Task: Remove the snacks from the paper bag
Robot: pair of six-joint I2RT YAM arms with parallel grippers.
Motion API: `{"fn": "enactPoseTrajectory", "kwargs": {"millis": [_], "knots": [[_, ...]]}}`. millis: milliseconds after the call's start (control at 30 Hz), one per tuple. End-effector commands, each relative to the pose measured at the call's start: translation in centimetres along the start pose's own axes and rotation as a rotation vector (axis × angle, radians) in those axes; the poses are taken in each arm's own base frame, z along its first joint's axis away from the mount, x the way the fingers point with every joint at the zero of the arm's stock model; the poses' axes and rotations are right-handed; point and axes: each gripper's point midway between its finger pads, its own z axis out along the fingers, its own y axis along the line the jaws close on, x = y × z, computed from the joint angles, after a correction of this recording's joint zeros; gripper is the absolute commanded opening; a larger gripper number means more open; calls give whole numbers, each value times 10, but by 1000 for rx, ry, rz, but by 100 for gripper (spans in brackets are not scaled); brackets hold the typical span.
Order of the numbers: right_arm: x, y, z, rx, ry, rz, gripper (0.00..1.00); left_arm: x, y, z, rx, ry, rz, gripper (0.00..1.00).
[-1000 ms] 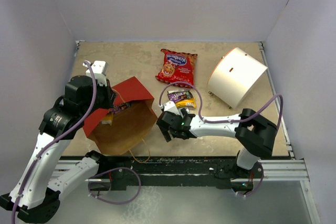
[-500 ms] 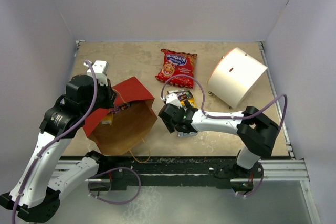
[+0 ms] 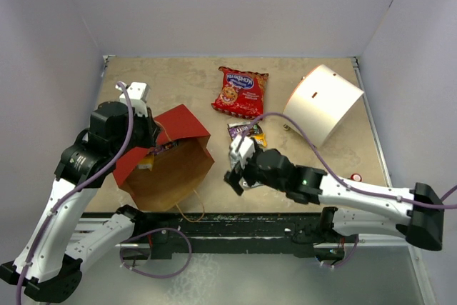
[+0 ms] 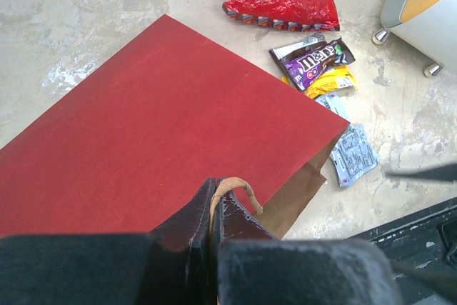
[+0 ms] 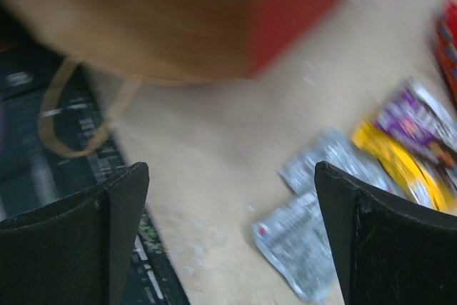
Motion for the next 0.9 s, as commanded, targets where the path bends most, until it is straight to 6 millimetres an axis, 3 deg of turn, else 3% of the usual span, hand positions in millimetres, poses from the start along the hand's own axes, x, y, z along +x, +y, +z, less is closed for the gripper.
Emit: {"fn": "enactPoseTrajectory", "kwargs": {"millis": [0, 67, 267, 400, 500, 667, 867], "knots": [[-48, 33, 23, -169, -164, -278, 95, -22, -9, -5, 40, -73, 3, 0], [-54, 39, 47, -175, -151, -387, 93, -22, -11, -5, 46, -74, -3, 0], [-102, 52, 111, -153, -273, -487, 90, -27, -12, -9, 47, -78, -5, 0], [-108, 59, 157, -132, -292, -517, 80, -33, -11, -15, 40, -96, -16, 0], [-108, 61, 179, -114, -320, -522, 77, -36, -11, -19, 37, -105, -29, 0], [-87, 58, 211, -73, -284, -550, 69, -35, -12, -20, 38, -98, -48, 0], [-62, 55, 242, -49, -227, -572, 69, -33, -10, -23, 23, -75, -55, 0]]}}
